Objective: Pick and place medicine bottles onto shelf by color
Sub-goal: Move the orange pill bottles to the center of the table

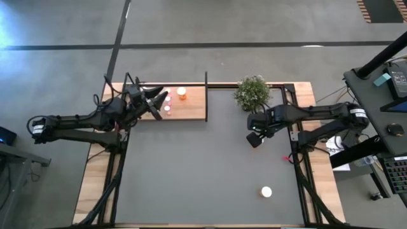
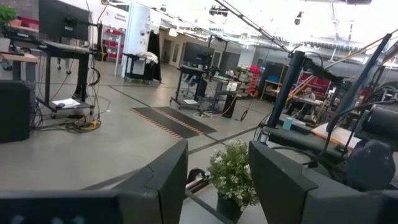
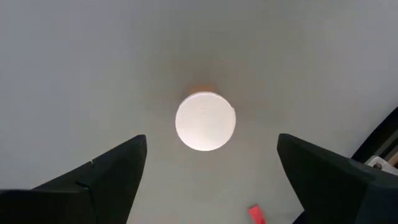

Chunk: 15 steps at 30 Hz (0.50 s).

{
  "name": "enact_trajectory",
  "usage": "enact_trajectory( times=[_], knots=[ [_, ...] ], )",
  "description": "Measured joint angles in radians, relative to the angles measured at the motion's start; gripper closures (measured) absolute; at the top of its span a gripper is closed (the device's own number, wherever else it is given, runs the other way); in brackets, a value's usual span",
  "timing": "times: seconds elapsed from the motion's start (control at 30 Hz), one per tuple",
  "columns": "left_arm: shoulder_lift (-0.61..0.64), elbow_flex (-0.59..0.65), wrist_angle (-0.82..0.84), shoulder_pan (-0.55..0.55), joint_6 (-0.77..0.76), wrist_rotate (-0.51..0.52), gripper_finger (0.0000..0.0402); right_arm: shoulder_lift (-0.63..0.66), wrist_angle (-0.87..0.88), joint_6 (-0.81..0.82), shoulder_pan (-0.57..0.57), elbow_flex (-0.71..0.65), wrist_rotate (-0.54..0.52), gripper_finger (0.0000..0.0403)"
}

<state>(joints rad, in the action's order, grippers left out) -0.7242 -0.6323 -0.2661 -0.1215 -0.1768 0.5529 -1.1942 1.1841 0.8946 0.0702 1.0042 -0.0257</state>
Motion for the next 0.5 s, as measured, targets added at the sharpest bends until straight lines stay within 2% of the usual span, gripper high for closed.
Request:
enact_trajectory(
  times=[0.5],
  knots=[
    [-0.012,0.0,0.001,-0.001,0.0,0.0,0.0248,-0.163,-0.019,-0.132,-0.007,-0.023,0.003,0.0076]
  ],
)
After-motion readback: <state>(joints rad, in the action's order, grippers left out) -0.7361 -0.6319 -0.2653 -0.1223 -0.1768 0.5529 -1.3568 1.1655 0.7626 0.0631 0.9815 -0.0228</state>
